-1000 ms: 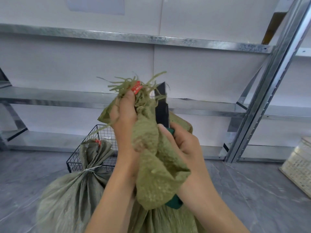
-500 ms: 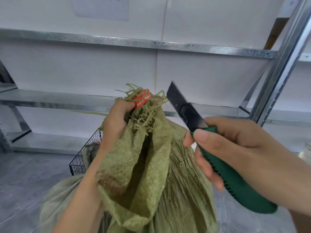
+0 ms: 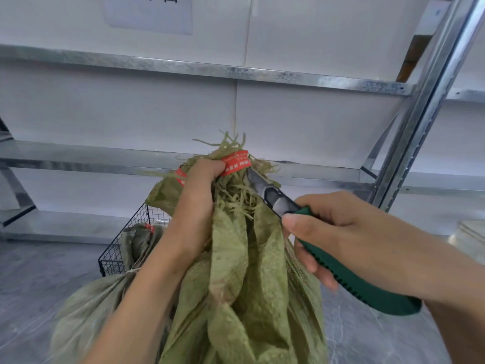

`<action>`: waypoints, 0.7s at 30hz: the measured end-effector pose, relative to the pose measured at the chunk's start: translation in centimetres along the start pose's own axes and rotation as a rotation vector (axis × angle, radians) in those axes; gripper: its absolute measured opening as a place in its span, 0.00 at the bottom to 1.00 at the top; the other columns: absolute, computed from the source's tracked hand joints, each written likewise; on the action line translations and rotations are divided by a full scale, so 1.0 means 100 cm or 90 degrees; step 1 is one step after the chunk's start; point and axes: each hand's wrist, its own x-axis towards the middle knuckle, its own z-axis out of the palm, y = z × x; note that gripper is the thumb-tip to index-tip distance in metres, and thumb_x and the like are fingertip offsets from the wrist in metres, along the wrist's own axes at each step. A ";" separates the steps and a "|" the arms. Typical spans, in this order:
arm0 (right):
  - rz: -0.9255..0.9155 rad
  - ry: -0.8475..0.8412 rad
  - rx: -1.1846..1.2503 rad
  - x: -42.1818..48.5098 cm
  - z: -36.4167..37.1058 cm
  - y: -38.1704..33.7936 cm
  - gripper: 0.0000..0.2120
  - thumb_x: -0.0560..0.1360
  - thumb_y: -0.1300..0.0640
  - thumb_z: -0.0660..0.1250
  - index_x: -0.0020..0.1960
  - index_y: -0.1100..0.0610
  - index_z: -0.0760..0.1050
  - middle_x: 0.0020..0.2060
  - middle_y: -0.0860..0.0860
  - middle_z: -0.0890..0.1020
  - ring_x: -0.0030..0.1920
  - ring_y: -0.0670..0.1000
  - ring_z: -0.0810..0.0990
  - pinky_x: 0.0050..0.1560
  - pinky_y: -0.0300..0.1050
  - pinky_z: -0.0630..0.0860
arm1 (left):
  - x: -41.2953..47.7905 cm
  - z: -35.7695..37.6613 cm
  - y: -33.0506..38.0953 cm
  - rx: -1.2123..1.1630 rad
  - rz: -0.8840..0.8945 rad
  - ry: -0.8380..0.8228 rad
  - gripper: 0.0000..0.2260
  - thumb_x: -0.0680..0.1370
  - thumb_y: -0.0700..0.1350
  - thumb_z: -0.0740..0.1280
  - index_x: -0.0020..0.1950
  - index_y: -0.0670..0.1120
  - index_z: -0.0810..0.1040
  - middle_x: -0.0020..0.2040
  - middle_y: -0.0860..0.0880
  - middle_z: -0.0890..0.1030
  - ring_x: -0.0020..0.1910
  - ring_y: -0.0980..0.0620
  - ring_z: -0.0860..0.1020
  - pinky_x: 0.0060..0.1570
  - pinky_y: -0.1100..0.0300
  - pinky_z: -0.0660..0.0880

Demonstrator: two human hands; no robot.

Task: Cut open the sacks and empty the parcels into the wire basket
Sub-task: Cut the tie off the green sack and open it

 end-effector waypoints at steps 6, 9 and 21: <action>0.019 0.022 0.008 0.004 0.004 0.003 0.15 0.80 0.50 0.57 0.39 0.57 0.69 0.24 0.49 0.76 0.23 0.45 0.73 0.32 0.39 0.73 | 0.007 0.007 -0.006 -0.162 -0.098 -0.009 0.16 0.74 0.41 0.58 0.26 0.49 0.71 0.25 0.52 0.71 0.28 0.52 0.68 0.32 0.60 0.65; 0.018 0.044 0.018 0.008 0.007 0.006 0.15 0.81 0.50 0.58 0.40 0.59 0.68 0.25 0.49 0.77 0.24 0.47 0.74 0.31 0.40 0.73 | 0.004 0.004 -0.008 -0.054 -0.048 -0.054 0.10 0.70 0.51 0.61 0.35 0.45 0.70 0.33 0.46 0.72 0.36 0.51 0.70 0.43 0.53 0.67; -0.046 0.134 0.070 0.019 0.018 0.019 0.15 0.81 0.52 0.57 0.42 0.62 0.70 0.23 0.46 0.74 0.23 0.44 0.72 0.28 0.35 0.70 | 0.012 0.009 -0.012 -0.092 -0.162 -0.118 0.13 0.66 0.53 0.65 0.42 0.44 0.74 0.39 0.42 0.75 0.39 0.47 0.73 0.45 0.54 0.67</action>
